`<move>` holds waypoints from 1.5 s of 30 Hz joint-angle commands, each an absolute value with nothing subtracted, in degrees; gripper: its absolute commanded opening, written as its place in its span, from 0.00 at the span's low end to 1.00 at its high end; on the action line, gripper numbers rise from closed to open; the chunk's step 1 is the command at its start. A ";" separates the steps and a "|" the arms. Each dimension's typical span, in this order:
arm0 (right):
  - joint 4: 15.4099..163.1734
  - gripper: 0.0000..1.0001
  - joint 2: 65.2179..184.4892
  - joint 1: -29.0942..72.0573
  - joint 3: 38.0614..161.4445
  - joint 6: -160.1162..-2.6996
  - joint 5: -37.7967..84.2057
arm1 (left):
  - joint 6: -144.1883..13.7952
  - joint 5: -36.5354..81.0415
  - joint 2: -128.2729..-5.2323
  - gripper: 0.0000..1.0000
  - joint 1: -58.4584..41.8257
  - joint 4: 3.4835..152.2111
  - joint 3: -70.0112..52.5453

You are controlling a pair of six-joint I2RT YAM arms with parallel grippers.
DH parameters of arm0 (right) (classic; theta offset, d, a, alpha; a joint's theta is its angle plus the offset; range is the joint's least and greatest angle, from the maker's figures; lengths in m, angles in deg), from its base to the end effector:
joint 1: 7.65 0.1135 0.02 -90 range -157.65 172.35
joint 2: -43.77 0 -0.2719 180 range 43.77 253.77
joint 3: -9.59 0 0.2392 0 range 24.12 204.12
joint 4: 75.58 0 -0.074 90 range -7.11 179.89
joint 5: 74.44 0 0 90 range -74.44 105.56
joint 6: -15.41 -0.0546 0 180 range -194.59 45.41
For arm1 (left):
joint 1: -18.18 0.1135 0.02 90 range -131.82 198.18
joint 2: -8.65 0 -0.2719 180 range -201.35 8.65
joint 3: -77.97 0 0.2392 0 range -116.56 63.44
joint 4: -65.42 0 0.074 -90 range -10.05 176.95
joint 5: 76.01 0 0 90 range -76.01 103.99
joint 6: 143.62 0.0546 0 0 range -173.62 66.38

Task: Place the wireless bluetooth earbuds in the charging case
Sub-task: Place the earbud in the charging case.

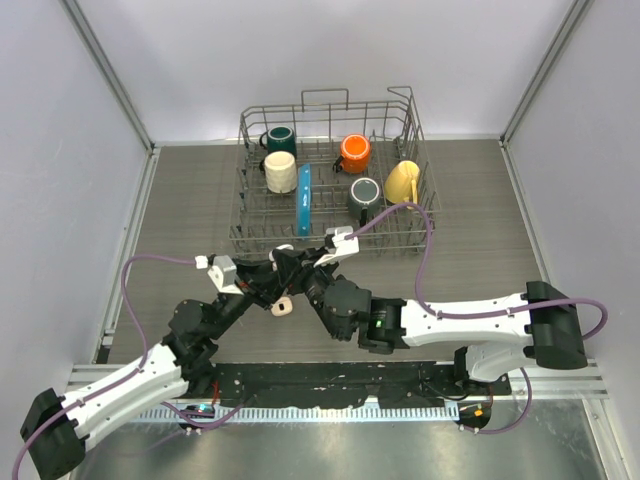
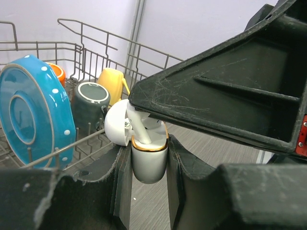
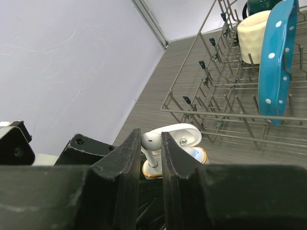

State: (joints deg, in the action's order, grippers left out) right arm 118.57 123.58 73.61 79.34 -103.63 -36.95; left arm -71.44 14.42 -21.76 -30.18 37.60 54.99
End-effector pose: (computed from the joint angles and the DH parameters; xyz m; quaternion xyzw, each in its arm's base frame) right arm 0.0906 0.3041 0.3470 0.0218 0.6912 0.3664 0.6225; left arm 0.0949 -0.1073 0.2650 0.1533 0.5498 -0.4501 0.6868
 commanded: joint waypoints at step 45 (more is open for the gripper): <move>103.95 0.32 117.95 76.20 80.01 -106.59 -36.64 | -69.79 12.67 -18.51 0.00 -30.51 31.61 54.56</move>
